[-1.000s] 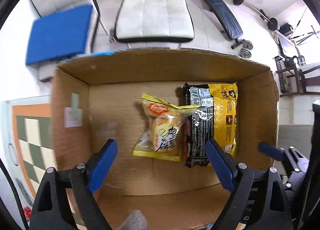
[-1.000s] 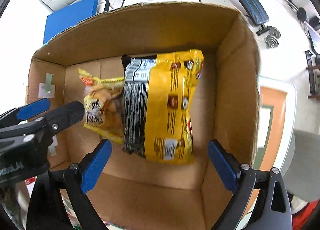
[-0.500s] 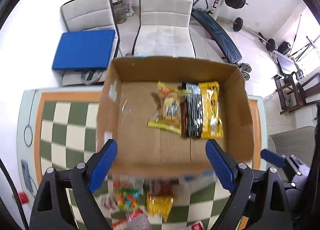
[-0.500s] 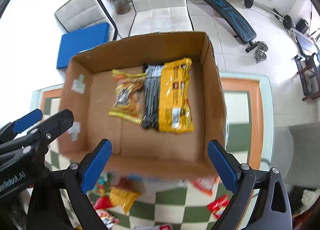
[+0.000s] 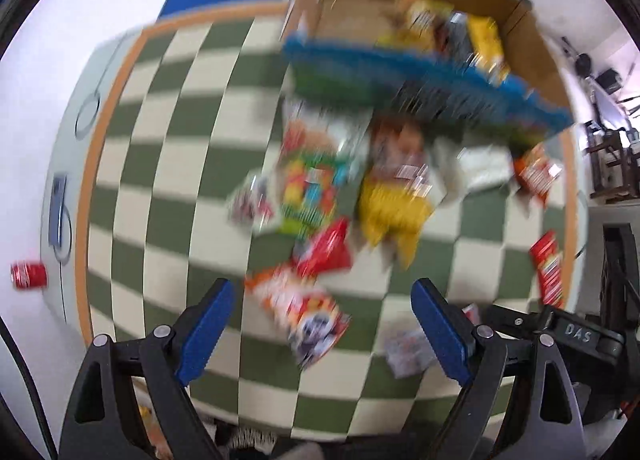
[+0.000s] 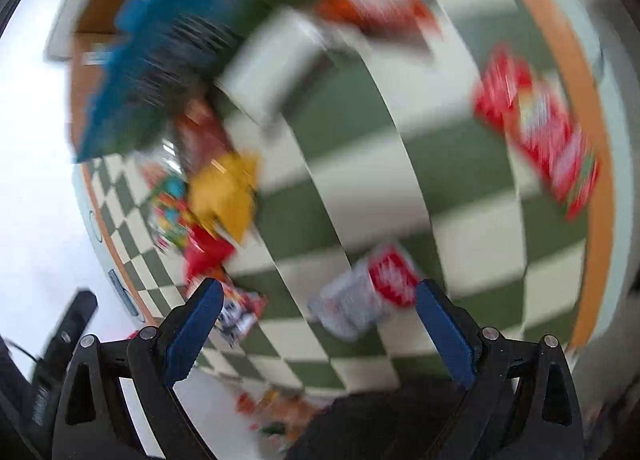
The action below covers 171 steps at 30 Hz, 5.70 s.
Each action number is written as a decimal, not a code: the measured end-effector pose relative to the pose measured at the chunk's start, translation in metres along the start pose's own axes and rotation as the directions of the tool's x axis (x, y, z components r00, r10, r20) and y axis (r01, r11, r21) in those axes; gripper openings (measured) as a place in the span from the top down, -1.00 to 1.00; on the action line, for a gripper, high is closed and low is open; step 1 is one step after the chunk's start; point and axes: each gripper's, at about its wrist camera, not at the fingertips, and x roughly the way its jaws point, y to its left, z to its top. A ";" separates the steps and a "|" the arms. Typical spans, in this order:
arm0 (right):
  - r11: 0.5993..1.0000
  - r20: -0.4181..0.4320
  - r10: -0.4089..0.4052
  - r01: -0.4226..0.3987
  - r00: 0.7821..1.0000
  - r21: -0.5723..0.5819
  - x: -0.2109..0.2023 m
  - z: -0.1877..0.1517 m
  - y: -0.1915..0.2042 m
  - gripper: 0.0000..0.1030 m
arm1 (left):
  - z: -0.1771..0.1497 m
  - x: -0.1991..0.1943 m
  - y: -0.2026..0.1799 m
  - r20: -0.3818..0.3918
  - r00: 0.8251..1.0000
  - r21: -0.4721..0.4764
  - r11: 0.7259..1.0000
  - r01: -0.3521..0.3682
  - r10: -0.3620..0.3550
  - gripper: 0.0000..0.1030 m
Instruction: Organize snacks
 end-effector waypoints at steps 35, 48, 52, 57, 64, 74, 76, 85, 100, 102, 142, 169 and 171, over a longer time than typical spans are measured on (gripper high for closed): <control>0.972 -0.044 -0.228 0.230 0.973 0.043 0.103 -0.068 0.047 -0.46 | -0.016 0.153 0.031 -0.342 0.939 -0.151 0.989 -0.012 -0.041 -0.17; 0.884 0.103 -0.437 0.448 0.894 -0.131 0.123 -0.041 0.102 -0.26 | -0.056 0.145 0.029 -0.276 0.961 -0.021 1.000 -0.018 0.011 -0.06; 0.779 0.148 -0.481 0.499 0.864 -0.379 0.132 -0.053 0.118 -0.26 | -0.071 0.145 0.023 -0.264 0.965 0.001 1.000 -0.003 0.004 -0.06; 0.738 0.099 -0.456 0.438 0.885 -0.513 0.134 -0.059 0.118 -0.32 | -0.082 0.141 0.015 -0.257 0.966 -0.010 1.000 0.010 -0.013 -0.06; 0.888 0.075 -0.361 0.367 0.930 -0.278 0.103 -0.008 0.077 -0.60 | -0.084 0.147 0.031 -0.251 0.968 -0.010 1.000 0.018 -0.020 0.00; 0.801 0.219 -0.417 0.470 0.882 -0.370 0.111 -0.022 0.103 0.19 | -0.093 0.143 0.002 -0.222 0.975 0.041 0.999 0.006 0.003 0.16; 0.812 0.212 -0.398 0.450 0.893 -0.371 0.111 -0.025 0.093 0.21 | -0.095 0.140 -0.004 -0.217 0.976 0.046 0.999 0.011 0.000 0.16; 0.880 0.186 -0.243 0.297 0.952 -0.370 0.063 -0.007 0.008 0.21 | -0.079 0.095 -0.013 -0.174 0.979 0.031 0.993 0.112 -0.105 0.16; 0.877 0.261 0.076 0.060 0.962 -0.477 -0.092 0.039 0.077 0.21 | 0.091 -0.068 -0.044 0.052 0.959 0.130 0.954 0.272 -0.280 0.16; 0.871 0.278 0.096 0.055 0.956 -0.489 -0.098 0.065 0.097 0.21 | 0.128 -0.081 -0.051 0.066 0.962 0.143 0.957 0.253 -0.264 0.16; 0.883 0.149 -0.105 0.161 0.983 -0.441 0.003 0.265 0.158 -0.47 | 0.265 0.058 -0.044 -0.215 0.952 -0.006 0.975 0.221 -0.217 -0.70; 0.844 0.426 -0.020 0.244 0.904 -0.478 -0.075 0.151 0.121 -0.90 | 0.133 -0.073 -0.006 0.264 0.964 -0.001 0.999 0.044 -0.042 -0.71; 0.863 0.371 0.010 0.179 0.929 -0.473 -0.061 0.137 0.110 -0.79 | 0.114 -0.058 0.016 0.205 0.978 -0.029 0.999 0.045 -0.038 -0.71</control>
